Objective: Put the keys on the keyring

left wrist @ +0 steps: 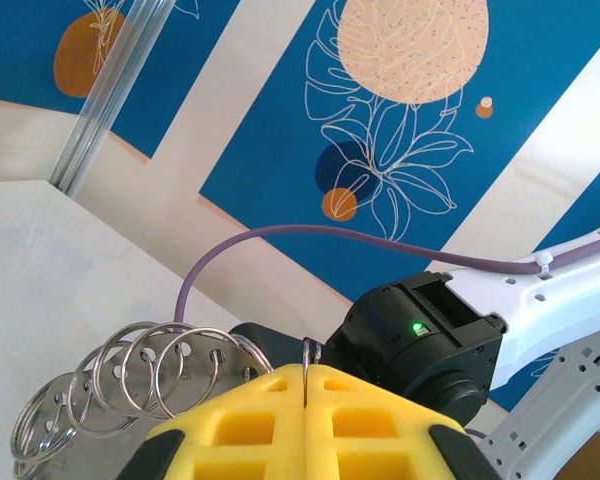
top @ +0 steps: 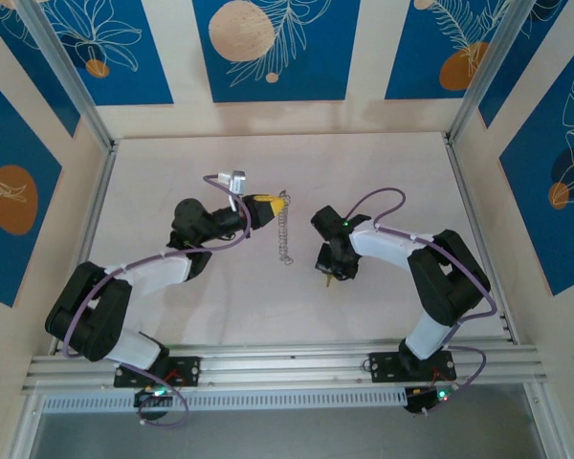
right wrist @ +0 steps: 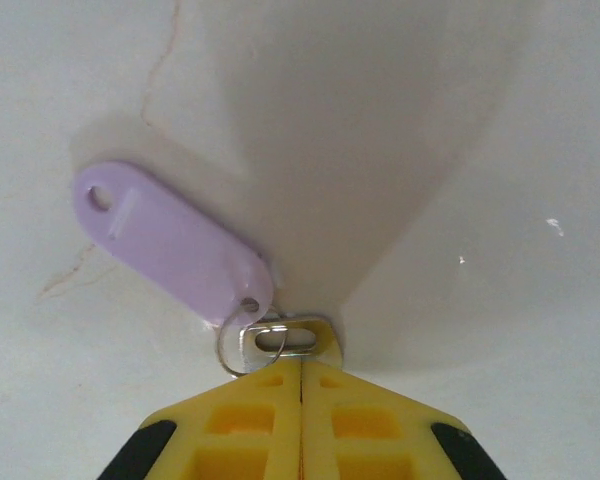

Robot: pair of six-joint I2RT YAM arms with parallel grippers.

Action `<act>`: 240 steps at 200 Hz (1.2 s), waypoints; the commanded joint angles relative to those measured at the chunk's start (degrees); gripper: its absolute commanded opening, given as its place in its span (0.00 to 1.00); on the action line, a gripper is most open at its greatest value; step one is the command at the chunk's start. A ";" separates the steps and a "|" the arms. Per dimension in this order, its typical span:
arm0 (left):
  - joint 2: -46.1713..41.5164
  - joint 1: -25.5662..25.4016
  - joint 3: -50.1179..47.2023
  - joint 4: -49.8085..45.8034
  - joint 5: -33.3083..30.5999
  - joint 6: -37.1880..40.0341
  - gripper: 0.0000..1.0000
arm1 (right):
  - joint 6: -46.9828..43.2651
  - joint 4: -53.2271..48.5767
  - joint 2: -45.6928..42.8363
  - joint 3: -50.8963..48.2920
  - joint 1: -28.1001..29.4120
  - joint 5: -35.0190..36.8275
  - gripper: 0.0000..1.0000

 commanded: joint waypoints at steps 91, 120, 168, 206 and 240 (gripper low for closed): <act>-0.21 -0.41 2.22 3.78 1.02 -0.28 0.00 | -4.84 -0.82 -6.23 -0.75 0.50 3.76 0.32; -0.12 -0.36 2.31 4.04 0.94 -0.49 0.00 | -4.46 -0.22 -5.13 -0.26 0.50 2.57 0.31; 0.02 -0.42 2.39 4.10 1.02 -0.74 0.00 | -10.64 1.10 -0.89 2.73 1.11 2.38 0.34; 0.04 -0.42 2.48 4.06 0.98 -0.75 0.00 | -16.17 -0.22 2.31 5.43 2.50 5.98 0.34; -0.03 -0.41 2.46 4.04 1.02 -0.64 0.00 | -17.64 -1.49 4.41 6.37 3.32 7.94 0.33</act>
